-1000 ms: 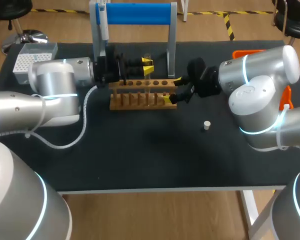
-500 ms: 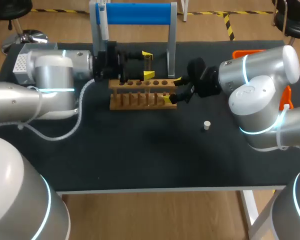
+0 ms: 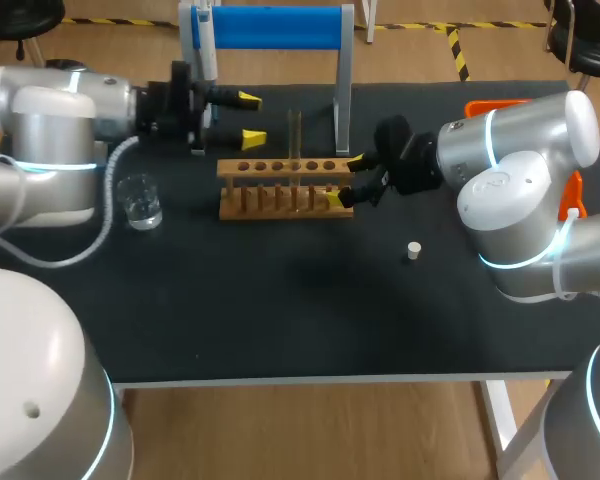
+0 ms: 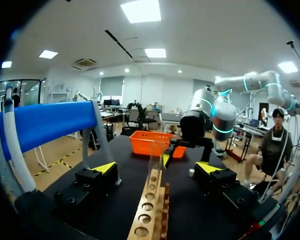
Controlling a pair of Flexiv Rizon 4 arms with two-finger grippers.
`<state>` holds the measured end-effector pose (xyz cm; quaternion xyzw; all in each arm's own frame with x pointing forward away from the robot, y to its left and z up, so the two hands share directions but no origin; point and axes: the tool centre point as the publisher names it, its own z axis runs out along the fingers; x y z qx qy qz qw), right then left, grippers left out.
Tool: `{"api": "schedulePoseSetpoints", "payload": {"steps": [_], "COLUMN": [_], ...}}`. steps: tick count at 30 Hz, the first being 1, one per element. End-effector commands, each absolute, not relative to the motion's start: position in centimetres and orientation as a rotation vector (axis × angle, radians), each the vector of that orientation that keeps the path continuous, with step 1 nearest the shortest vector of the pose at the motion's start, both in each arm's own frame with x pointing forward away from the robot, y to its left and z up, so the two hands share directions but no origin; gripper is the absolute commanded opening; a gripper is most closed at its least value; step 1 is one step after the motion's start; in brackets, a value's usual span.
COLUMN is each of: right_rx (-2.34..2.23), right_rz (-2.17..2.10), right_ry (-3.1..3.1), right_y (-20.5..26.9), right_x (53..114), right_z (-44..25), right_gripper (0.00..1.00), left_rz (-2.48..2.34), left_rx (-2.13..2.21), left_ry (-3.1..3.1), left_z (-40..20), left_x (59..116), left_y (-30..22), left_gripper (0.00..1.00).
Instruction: Invert the test tube, pick up the pipette, mount the tip to pipette, aspirate from beaker and dispense into the tube, eject the tip, return the pipette, and cap with the stopper.
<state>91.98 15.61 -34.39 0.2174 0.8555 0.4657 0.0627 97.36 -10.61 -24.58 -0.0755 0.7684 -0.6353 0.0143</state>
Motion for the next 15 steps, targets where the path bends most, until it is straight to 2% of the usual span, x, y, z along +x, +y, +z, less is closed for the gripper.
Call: {"api": "schedulePoseSetpoints", "payload": {"steps": [1, 15], "right_rx": [0.657, 0.657], "right_rz": [1.406, 1.406], "right_ry": [2.586, 2.586], "right_y": [15.58, 15.58], "right_x": [91.94, 91.94], "right_z": [-34.35, -34.35], "right_gripper": [1.0, 1.0], "left_rz": [-1.889, -1.895], "left_rx": [-0.281, -0.267], "left_ry": [2.392, 2.384], "left_z": [-21.86, -21.46], "left_x": [94.27, 93.95], "left_y": [-7.04, -6.91], "left_gripper": [1.0, 1.0]}}
